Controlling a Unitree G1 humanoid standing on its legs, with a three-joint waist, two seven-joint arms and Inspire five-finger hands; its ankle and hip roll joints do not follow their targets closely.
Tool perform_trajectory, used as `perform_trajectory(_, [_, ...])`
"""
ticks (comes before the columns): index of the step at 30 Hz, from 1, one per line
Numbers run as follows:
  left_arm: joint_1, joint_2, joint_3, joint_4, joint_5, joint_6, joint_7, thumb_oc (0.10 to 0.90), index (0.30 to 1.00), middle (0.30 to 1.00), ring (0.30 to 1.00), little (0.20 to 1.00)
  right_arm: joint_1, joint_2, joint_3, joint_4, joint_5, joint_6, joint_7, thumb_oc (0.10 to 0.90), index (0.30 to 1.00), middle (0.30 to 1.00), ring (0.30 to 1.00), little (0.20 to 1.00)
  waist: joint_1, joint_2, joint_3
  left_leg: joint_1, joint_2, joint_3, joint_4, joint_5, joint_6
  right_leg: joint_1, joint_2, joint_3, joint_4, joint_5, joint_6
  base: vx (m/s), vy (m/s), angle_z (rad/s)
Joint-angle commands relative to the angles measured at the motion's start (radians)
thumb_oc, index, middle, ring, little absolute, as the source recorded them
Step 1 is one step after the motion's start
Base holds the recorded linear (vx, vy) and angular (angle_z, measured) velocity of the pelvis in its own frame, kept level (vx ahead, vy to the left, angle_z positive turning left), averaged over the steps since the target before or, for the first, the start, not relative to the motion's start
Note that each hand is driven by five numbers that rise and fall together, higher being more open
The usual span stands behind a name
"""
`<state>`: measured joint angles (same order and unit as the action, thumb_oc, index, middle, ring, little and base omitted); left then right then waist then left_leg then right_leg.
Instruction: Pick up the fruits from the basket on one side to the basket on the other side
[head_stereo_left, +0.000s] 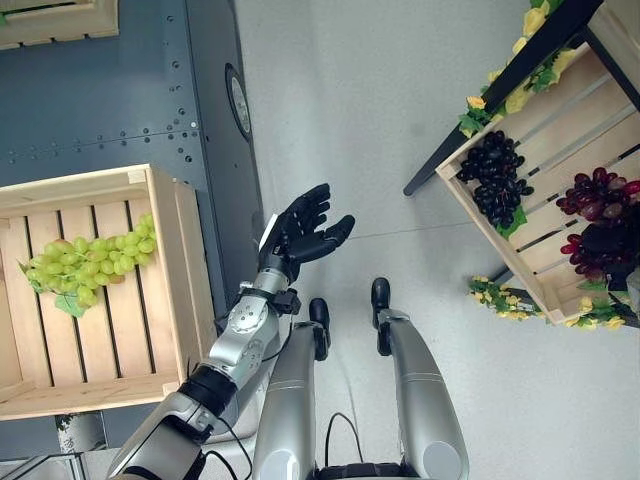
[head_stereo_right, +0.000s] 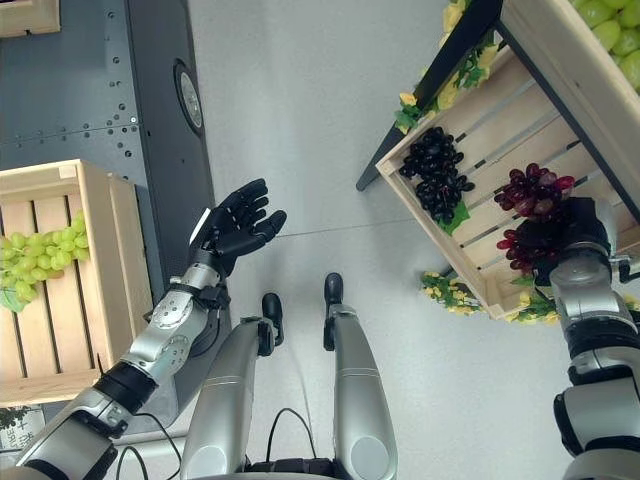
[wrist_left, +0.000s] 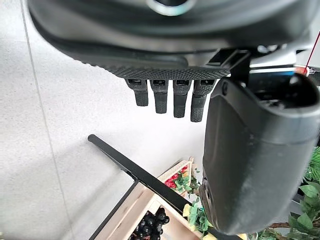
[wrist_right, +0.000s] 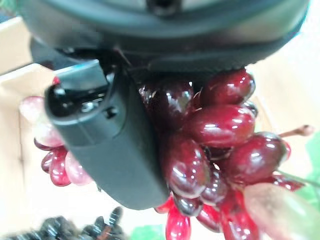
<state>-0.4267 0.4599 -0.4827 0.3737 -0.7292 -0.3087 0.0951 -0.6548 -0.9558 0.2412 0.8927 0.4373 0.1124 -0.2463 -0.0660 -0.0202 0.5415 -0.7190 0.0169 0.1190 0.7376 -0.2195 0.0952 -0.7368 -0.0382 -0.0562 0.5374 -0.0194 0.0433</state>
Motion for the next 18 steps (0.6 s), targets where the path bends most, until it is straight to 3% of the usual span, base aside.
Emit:
perform_trajectory(1, [0.029, 0.032, 0.035, -0.110, 0.025, -0.048, -0.039, 0.800, 0.900, 0.900, 0.900, 0.900, -0.024, -0.067, -0.110, -0.010, 0.059, -0.092, -0.104, 0.400, 0.300, 0.300, 0.300, 0.300, 0.020, -0.057, -0.022, 0.017, -0.022, 0.036, 0.005, -0.044, -0.014, 0.063, 0.044, -0.075, 0.020, -0.031, -0.061, 0.04, -0.006, 0.03])
perform_trajectory(5, [0.012, 0.029, 0.022, -0.107, 0.025, -0.052, -0.024, 0.800, 0.900, 0.900, 0.900, 0.900, -0.050, -0.053, -0.102, -0.002, 0.064, -0.105, -0.129, 0.400, 0.300, 0.300, 0.300, 0.300, 0.018, -0.056, -0.022, 0.009, -0.019, 0.038, 0.003, -0.046, -0.015, 0.053, 0.042, -0.078, 0.018, -0.031, -0.060, 0.03, 0.003, 0.01])
perform_trajectory(6, [0.007, 0.024, 0.017, -0.103, 0.029, -0.056, -0.022, 0.800, 0.900, 0.900, 0.900, 0.900, -0.063, -0.049, -0.095, -0.005, 0.065, -0.100, -0.157, 0.438, 0.356, 0.356, 0.356, 0.356, 0.018, -0.056, -0.022, 0.009, -0.019, 0.038, 0.000, -0.046, -0.015, 0.051, 0.043, -0.078, 0.018, -0.031, -0.060, 0.03, 0.013, -0.01])
perform_trajectory(7, [0.002, 0.020, 0.012, -0.102, 0.031, -0.058, -0.019, 0.800, 0.900, 0.900, 0.900, 0.900, -0.075, -0.047, -0.091, -0.006, 0.059, -0.084, -0.189, 0.800, 0.900, 0.900, 0.900, 0.900, 0.017, -0.054, -0.022, 0.007, -0.020, 0.040, 0.001, -0.048, -0.013, 0.047, 0.043, -0.078, 0.020, -0.033, -0.061, 0.03, 0.016, -0.02])
perform_trajectory(18, [0.001, 0.009, -0.008, -0.092, 0.017, -0.077, -0.028, 0.800, 0.900, 0.900, 0.900, 0.900, -0.167, -0.045, -0.029, 0.065, -0.008, -0.015, -0.214, 0.800, 0.900, 0.900, 0.900, 0.900, 0.030, -0.028, -0.022, -0.009, -0.033, 0.033, 0.005, -0.050, -0.009, 0.025, 0.039, -0.077, 0.042, -0.046, -0.069, 0.00, 0.002, 0.00])
